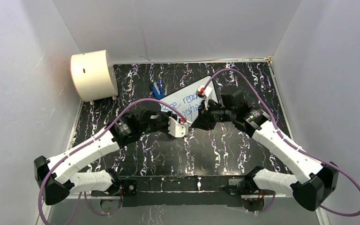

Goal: Write a sentence on the whiteboard
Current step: Close the pen cap.

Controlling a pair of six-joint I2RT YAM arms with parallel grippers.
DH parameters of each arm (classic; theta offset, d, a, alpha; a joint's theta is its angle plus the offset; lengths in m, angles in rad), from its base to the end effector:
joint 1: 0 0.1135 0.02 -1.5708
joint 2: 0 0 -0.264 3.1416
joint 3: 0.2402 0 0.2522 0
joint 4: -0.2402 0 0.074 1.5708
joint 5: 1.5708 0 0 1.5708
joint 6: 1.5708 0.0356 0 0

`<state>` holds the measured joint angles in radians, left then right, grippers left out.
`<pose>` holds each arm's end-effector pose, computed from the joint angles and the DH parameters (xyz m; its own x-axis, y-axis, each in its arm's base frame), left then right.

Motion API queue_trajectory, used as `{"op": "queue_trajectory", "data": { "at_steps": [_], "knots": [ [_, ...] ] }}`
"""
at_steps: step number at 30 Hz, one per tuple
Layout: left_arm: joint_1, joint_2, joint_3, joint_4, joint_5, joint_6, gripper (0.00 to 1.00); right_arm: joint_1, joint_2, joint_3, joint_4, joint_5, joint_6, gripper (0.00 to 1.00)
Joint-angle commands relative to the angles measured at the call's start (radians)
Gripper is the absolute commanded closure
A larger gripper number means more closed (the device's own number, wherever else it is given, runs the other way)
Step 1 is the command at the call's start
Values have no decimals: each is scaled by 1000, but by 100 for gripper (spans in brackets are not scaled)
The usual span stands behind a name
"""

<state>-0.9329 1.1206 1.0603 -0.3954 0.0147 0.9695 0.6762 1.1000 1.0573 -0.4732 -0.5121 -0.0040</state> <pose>0.1494 -0.2025 0.3481 0.5206 0.6823 -0.5133 0.6750 0.0393 0.7368 0.1754 0.1631 0.3465 -0.3813 -0.3104 -0.8708 -0.8795 0.4119 0.2383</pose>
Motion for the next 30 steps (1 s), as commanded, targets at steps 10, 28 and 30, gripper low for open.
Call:
{"op": "queue_trajectory", "data": {
  "at_steps": [10,28,30],
  "knots": [
    [-34,-16,1,18,26,69,100,-1,35,63,15,-39,-4,100],
    [-142,10,75,2,212,71,100,1,141,85,45,-177,-17,100],
    [-156,16,78,18,216,68,100,0,136,75,79,-179,-5,100]
  ]
}}
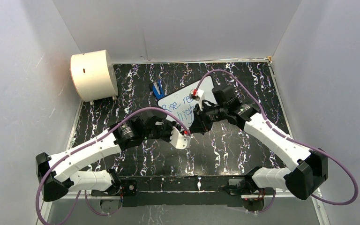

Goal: Write a sentence on the whiteboard
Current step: Close the pen cap.

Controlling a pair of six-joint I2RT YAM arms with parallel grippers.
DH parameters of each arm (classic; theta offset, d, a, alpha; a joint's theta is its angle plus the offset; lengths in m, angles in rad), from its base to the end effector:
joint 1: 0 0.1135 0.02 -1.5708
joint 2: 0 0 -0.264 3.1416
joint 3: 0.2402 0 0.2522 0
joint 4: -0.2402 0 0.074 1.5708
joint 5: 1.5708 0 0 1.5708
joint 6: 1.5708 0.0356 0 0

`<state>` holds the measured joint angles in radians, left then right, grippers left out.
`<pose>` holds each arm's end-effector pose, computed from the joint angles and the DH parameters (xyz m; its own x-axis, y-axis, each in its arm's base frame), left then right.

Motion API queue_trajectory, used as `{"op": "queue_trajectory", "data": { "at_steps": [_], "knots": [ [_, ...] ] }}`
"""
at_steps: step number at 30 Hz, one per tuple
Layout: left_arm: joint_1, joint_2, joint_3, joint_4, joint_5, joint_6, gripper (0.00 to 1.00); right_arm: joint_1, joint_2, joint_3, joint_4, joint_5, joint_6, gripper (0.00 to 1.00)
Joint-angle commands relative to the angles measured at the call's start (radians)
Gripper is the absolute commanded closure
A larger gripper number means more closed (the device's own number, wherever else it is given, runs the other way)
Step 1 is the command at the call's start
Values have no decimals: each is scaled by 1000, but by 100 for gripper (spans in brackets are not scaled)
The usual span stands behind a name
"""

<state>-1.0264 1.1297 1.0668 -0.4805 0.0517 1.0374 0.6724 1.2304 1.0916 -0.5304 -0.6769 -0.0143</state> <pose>0.1275 -0.2142 0.3401 0.6192 0.6377 -0.4582 0.6766 -0.1371 0.7235 0.1915 0.1810 0.3248 -0.4728 -0.3907 -0.7898 -0.8767 0.2983 0.3773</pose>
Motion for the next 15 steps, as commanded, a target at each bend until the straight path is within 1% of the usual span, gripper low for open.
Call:
{"op": "queue_trajectory", "data": {
  "at_steps": [1,8,10,15],
  "knots": [
    [-68,9,71,114,187,-3,100,4,3,37,157,-22,17,100],
    [-110,28,38,233,230,-49,100,8,7,28,224,-64,61,100],
    [-112,31,25,262,221,-58,100,9,7,19,244,-93,66,100],
    [-113,12,0,284,155,-81,100,9,-18,-12,225,-6,53,100]
  ]
}}
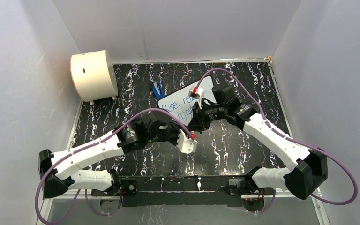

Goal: Write a sentence on the whiteboard
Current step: Close the pen cap, then place the whiteboard marker at the center of the board.

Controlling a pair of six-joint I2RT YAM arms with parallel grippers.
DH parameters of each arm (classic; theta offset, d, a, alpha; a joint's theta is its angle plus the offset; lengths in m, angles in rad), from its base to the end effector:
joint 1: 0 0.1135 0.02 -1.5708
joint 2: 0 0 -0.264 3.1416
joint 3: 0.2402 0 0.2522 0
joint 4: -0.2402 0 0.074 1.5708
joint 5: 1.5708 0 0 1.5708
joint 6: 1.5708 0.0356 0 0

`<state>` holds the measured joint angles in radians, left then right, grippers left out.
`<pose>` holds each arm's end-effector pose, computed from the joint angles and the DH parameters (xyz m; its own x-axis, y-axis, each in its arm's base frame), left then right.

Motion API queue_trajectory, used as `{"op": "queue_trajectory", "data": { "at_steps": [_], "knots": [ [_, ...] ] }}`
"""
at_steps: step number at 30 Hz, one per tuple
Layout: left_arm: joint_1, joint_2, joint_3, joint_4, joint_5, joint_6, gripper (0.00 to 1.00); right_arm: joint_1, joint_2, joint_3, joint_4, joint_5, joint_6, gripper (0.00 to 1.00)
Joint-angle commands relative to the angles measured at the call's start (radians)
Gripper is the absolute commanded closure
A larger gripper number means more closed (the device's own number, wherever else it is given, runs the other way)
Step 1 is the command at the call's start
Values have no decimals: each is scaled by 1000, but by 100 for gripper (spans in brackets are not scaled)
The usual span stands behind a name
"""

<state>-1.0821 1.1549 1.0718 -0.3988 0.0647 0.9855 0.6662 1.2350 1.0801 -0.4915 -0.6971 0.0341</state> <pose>0.1198 -0.2302 0.3437 0.6367 0.5744 -0.5145 0.6830 -0.1102 0.7221 0.1943 0.1818 0.3232 -0.5031 -0.3623 -0.7846 -0.8601 0.2986 0.4137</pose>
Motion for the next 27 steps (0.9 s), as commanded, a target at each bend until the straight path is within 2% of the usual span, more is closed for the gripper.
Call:
{"op": "queue_trajectory", "data": {
  "at_steps": [1,4,8,17,23,27],
  "knots": [
    [-58,-19,-12,205,130,-32,100,15,-25,-7,185,27,4,100],
    [-58,-34,-23,218,71,-64,100,13,-47,-38,199,119,8,100],
    [-58,-69,-52,273,-114,-107,100,4,-78,-83,192,312,26,100],
    [-24,-89,-118,393,-497,-290,61,-45,-199,-212,226,668,115,100],
    [187,-119,-145,438,-485,-507,44,-110,-231,-284,231,835,208,100],
    [302,-141,-190,470,-518,-620,29,-146,-258,-354,247,945,283,100]
  ]
}}
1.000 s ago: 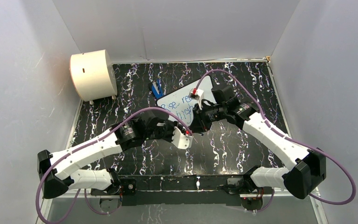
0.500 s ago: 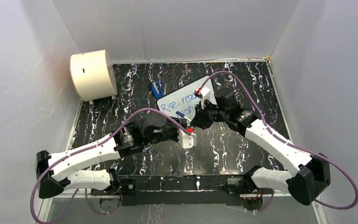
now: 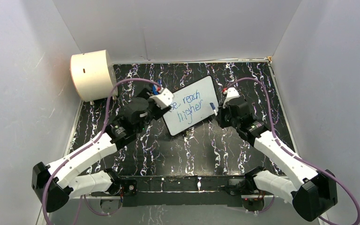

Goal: Write a sentence on the whiteboard
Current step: Place the whiteboard marker at the center of the board.

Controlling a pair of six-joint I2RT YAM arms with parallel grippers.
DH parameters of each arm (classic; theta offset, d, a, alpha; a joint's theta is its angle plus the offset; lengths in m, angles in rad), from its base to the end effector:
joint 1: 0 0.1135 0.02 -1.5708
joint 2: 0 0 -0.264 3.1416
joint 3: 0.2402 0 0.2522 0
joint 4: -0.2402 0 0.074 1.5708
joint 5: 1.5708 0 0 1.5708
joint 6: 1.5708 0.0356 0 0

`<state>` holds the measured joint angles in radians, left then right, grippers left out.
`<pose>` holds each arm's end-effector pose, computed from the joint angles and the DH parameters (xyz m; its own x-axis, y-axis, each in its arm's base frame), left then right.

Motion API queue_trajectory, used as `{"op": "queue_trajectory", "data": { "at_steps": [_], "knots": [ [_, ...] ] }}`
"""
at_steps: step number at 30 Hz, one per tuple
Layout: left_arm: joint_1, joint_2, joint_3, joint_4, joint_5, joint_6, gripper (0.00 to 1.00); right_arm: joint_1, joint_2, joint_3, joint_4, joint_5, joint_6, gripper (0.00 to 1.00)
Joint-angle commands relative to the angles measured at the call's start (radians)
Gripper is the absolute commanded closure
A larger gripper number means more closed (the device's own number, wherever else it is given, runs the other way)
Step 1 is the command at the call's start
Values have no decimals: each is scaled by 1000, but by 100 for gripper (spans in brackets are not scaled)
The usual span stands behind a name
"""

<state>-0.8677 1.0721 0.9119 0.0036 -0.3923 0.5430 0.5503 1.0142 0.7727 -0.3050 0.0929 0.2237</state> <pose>0.1725 -0.1825 0.3488 0.1517 0.5594 -0.8149 0.4466 0.6967 0.5614 0.1946 0.1155 0.2804 -0.5325 -0.0675 -0.8438 -0.3436 0.9283 0.1425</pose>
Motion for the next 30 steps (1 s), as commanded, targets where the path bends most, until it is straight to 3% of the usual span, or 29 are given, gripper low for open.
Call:
{"op": "queue_trajectory", "data": {
  "at_steps": [1,7,14,25,30],
  "knots": [
    [107,-61,-37,57,-62,-208,26,-42,-37,-61,68,164,102,100],
    [235,-96,-78,-25,-110,-449,11,-98,-10,-123,94,241,152,100],
    [392,-151,-95,-147,-91,-720,9,-124,-14,-226,217,369,181,100],
    [418,-365,-165,-89,-101,-730,8,-170,110,-296,310,381,227,100],
    [418,-447,-182,-94,-66,-712,8,-184,159,-297,316,384,250,94]
  ]
}}
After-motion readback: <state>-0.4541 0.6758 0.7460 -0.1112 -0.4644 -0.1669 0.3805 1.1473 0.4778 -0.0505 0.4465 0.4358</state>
